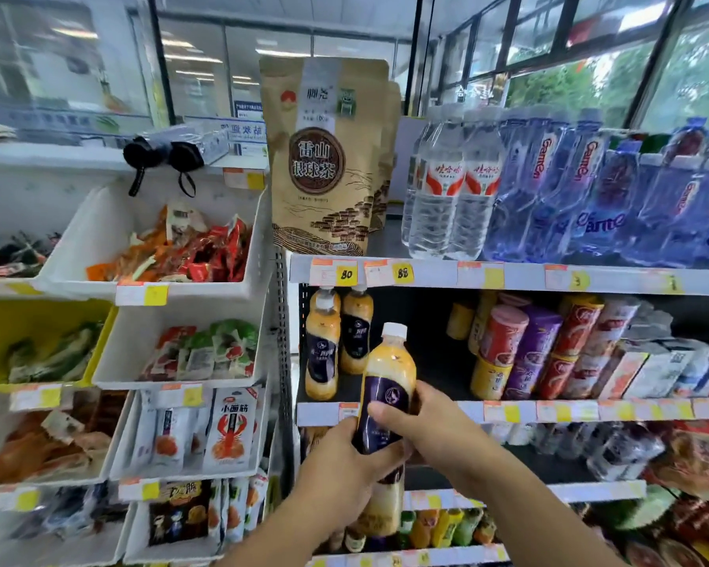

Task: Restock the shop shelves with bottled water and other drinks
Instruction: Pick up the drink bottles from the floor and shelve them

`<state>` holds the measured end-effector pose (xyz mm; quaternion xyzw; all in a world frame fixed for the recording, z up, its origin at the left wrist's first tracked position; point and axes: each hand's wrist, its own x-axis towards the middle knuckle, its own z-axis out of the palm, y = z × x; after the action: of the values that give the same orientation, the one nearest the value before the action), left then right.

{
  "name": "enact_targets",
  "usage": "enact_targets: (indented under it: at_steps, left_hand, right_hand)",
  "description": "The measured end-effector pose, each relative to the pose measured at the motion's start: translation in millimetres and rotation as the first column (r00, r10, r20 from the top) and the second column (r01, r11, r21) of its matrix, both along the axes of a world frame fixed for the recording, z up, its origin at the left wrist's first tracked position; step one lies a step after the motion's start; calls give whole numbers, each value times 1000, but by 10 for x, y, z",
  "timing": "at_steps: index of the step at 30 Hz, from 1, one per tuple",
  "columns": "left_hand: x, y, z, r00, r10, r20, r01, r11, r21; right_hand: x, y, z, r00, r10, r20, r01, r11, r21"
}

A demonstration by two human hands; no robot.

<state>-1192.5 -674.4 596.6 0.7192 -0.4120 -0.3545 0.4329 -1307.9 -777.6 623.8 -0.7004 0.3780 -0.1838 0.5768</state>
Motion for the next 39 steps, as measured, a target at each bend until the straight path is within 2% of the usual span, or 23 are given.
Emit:
enact_targets:
  at_steps: [5,11,14,16,24,27,31,39]
  left_hand:
    - [109,-586,-123,997,52,-50,-53,999,-2]
    - [239,-1111,-293,973,231,-26,-232,972,-37]
    - [278,-1291,-292,919,345,188,-340,938,-62]
    - [284,-1366,-263,874,410,261,-406,911,-72]
    - [376,-1541,-322,859,471,198,-454,882,-130]
    - [375,-1534,-326,849,499,173,-468,863,-193]
    - [399,-1563,-365,858,501,114,-477,859,-183]
    - [438,-1598,-392,874,473,110,-459,879,-127]
  right_hand:
    - [124,-591,-124,999,44,-32,-50,981,-189]
    - [397,-1047,-350,995,62,80,-44,977,-207]
    - [522,-1197,-441,989,50,137,-21,978,-210]
    - [576,-1262,-482,987,53,151,-18,975,-223]
    - [817,-1513,-638,987,62,149,-34,983,-182]
    - [906,-1549,-707,992,65,110,-37,971,-237]
    - [1004,-1565,-786,995,54,85,-31,968,-248]
    - [1084,-1621,-838,998,44,36,-33,964,-262]
